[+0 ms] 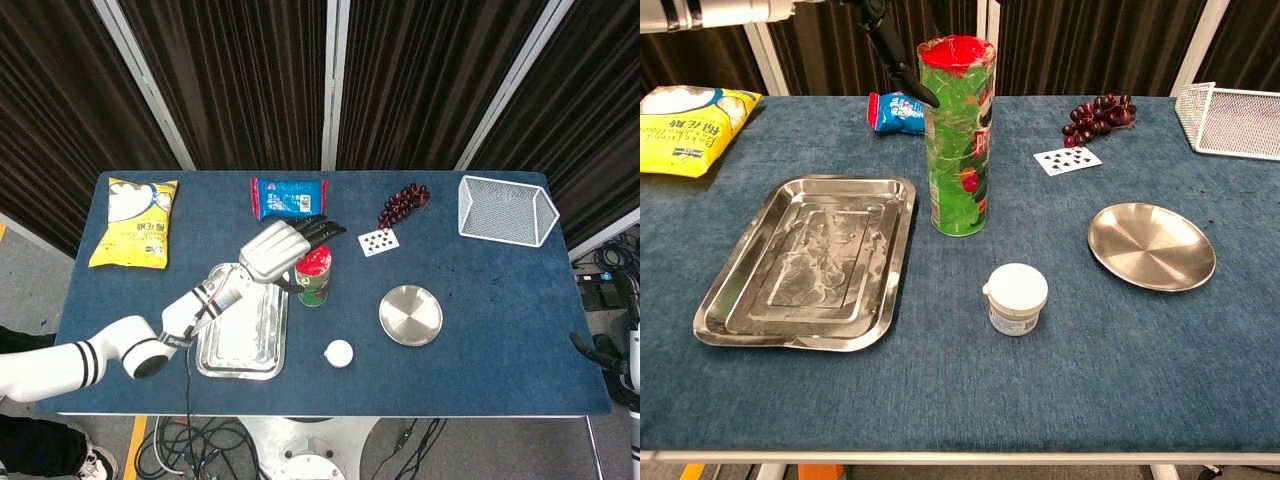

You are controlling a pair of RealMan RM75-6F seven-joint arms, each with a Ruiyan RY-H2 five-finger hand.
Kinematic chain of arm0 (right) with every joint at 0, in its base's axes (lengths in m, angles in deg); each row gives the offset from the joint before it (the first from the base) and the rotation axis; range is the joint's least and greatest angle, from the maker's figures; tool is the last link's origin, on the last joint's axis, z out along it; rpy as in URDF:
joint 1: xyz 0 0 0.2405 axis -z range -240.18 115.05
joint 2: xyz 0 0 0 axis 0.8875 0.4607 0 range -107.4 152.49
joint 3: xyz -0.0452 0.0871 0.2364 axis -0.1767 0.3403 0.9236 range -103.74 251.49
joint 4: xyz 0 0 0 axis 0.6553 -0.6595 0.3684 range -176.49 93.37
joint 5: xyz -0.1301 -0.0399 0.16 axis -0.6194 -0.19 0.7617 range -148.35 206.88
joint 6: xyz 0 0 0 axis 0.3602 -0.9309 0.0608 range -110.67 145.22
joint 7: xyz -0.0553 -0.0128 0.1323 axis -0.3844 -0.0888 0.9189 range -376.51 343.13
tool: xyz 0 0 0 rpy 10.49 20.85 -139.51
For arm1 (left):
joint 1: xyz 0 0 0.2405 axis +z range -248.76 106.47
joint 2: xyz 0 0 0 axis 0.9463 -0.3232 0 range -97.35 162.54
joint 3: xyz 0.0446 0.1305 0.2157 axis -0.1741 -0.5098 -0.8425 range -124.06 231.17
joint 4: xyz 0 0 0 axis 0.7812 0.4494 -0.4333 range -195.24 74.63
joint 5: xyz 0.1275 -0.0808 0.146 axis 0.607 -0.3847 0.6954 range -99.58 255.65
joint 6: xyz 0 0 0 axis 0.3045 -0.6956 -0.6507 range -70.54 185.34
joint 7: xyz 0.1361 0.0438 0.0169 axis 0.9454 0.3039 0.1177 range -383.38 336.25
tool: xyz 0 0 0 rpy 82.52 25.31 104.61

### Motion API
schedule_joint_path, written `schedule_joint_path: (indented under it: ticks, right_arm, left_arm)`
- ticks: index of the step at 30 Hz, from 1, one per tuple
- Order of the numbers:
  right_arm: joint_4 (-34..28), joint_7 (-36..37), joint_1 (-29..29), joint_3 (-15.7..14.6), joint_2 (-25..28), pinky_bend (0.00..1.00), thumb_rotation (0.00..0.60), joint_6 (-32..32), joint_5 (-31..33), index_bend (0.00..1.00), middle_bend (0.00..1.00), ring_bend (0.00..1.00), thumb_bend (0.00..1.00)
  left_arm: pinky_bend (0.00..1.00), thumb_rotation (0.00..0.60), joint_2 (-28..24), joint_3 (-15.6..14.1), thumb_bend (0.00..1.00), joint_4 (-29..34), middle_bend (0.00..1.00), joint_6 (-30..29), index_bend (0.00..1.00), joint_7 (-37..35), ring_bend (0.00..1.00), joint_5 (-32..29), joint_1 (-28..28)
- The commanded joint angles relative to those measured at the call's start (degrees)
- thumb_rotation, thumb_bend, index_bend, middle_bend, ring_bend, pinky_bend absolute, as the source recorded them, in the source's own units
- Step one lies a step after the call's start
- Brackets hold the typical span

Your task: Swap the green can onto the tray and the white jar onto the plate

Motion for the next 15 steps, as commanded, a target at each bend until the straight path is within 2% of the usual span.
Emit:
schedule_joint_path:
  ticks: [1,10,15]
  right_arm:
    - [0.13,0.09,-0.03,-0.03,-0.10,0.03,0.600,-0.12,0.04,0.00,0.00,0.00,0.07]
    - [0.72,0.61,0.10,-0.04,-0.20,0.03,0.600,-0.34,0.22,0.00,0.00,0.00,0.07]
    - [0.81,0.57,0.03,0.04,-0.36,0.03,0.600,-0.64,0.48,0.00,0.00,0.00,0.07]
  left_arm:
    - [0.29,0.600,0.18,-0.42,0.06,-0.28,0.10,0.71,0.06,-0.06,0.06,0.02,-0.72]
    - [0.41,0.600,0.95,-1.90,0.10,-1.76,0.21,0.66,0.21,5.92,0.13,-2.15,-1.74]
    - [0.51,0.600,1.34,-2.14,0.18,-1.85,0.26,0.53,0.27,6.54,0.21,-3.30,-2.01]
